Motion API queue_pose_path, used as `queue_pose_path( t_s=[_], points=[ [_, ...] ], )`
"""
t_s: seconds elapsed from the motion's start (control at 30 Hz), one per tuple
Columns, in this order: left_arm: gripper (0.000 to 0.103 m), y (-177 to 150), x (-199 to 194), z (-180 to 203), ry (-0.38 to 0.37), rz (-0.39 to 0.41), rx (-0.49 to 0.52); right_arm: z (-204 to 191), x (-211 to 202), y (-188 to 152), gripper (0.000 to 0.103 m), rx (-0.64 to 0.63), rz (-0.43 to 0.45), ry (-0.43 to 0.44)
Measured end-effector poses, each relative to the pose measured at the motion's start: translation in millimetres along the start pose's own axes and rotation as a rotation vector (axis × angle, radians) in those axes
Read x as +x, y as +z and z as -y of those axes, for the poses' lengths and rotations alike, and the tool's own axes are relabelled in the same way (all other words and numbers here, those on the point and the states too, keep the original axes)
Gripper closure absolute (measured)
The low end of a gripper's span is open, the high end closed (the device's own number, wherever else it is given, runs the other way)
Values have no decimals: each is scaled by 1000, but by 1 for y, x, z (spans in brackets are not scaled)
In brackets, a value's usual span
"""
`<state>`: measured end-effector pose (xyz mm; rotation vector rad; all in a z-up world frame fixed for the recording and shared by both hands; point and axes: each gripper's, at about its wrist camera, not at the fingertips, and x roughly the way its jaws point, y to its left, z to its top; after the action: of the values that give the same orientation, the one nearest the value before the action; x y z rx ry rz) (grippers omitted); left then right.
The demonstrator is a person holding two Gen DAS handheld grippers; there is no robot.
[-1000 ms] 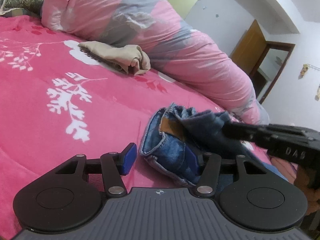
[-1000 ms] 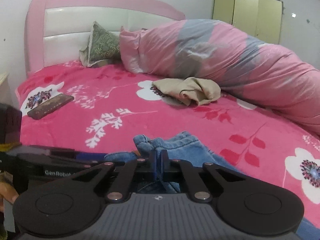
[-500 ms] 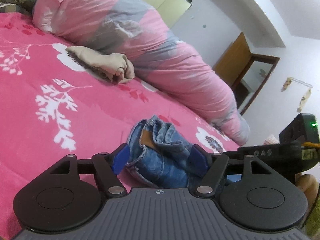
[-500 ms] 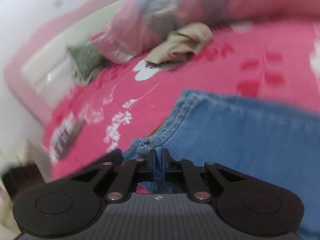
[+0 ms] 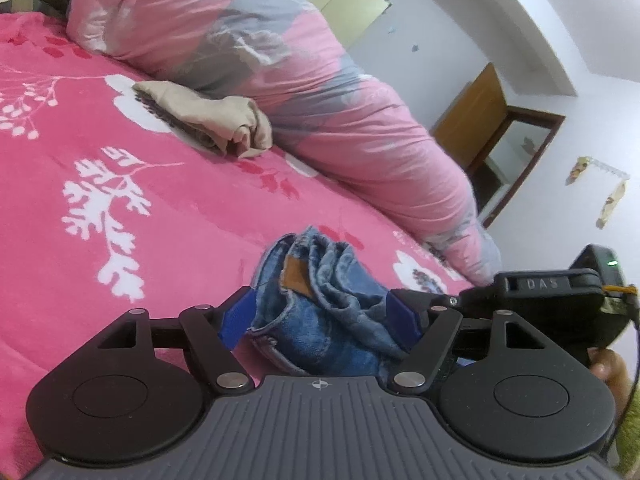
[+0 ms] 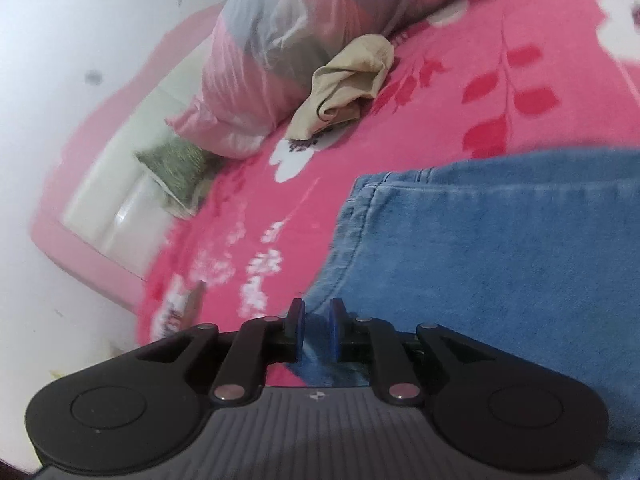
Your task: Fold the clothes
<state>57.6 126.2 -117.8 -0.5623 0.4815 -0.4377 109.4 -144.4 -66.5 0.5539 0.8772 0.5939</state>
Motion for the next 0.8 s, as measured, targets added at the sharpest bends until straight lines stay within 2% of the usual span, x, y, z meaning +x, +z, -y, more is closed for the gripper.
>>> queue_pose_path(
  t_s=[0.17, 0.23, 0.27, 0.33, 0.47, 0.57, 0.67, 0.8],
  points=[
    [33, -2, 6, -7, 47, -24, -28, -35, 0, -18, 88, -304, 57, -106],
    [33, -3, 5, -6, 54, -22, -14, -49, -1, -27, 82, -423, 80, -131],
    [33, -4, 5, -5, 58, -21, -5, -56, -1, -31, 74, -483, 91, -143],
    [34, -5, 5, -4, 63, -19, 2, -69, -1, -39, 71, -599, 110, -168],
    [34, -6, 5, -6, 64, -19, -1, -78, 16, -49, 71, -735, 73, -244],
    [34, -8, 4, -6, 67, -14, 6, -74, 22, -52, 74, -757, 72, -306],
    [34, -10, 3, -5, 69, -5, 18, -69, 17, -46, 97, -695, 84, -287],
    [36, -11, 3, -6, 65, -1, 16, -75, 3, -35, 98, -648, 158, -259]
  ],
)
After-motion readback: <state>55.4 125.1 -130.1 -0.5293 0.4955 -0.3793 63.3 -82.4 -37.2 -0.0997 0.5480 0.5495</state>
